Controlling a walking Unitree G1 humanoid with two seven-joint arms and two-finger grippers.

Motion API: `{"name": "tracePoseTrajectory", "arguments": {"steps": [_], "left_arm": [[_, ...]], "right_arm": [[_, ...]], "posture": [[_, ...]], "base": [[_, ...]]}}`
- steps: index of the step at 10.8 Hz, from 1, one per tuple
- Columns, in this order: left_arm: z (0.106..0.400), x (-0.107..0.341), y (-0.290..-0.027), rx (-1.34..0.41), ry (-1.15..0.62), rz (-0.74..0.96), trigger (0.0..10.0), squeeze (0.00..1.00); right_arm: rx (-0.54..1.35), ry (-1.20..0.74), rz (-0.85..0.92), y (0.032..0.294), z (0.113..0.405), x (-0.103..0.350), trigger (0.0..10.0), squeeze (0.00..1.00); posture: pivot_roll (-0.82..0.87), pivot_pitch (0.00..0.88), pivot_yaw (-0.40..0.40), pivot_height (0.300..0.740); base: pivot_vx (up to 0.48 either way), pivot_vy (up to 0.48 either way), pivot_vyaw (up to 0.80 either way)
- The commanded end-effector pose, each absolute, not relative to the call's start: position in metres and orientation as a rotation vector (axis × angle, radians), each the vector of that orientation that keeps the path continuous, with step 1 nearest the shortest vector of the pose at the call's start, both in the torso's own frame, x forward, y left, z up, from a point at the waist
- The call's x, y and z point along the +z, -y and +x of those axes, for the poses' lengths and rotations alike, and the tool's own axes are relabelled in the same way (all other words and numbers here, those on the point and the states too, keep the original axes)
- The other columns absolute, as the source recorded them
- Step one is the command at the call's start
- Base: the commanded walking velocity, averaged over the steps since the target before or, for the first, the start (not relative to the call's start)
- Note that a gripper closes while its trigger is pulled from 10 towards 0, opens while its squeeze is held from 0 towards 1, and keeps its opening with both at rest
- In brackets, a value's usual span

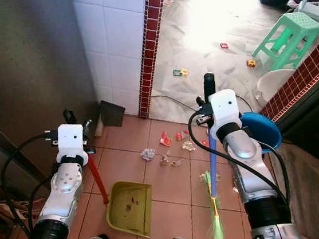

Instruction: Sweep floor

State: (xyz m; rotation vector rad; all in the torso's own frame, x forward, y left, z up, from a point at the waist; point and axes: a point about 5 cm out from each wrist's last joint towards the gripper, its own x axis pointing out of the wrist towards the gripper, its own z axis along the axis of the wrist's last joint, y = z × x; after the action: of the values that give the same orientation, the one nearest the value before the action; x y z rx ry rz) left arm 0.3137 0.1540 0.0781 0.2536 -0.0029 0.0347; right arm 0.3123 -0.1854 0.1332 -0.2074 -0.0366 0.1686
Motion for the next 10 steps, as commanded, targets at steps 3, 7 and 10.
{"name": "tracePoseTrajectory", "arguments": {"steps": [3,7,10], "left_arm": [[0.31,0.075,-0.152,-0.01,-0.023,0.284,0.0,0.0],[0.314,0.078,-0.157,-0.047,-0.026,0.289,0.0,0.0],[0.322,0.088,-0.163,-0.07,-0.012,0.319,0.0,0.0]], "right_arm": [[0.158,0.065,-0.234,0.188,0.315,0.139,10.0,0.0],[0.138,0.083,-0.199,0.179,0.32,0.138,10.0,0.0],[0.123,0.096,-0.169,0.171,0.326,0.135,10.0,0.0]], "posture": [[-0.09,0.088,-0.188,0.74],[-0.05,0.066,-0.147,0.74],[0.0,0.046,-0.119,0.74]], "base": [[0.0,0.0,0.0],[0.0,0.0,0.0],[0.0,0.0,0.0]]}}
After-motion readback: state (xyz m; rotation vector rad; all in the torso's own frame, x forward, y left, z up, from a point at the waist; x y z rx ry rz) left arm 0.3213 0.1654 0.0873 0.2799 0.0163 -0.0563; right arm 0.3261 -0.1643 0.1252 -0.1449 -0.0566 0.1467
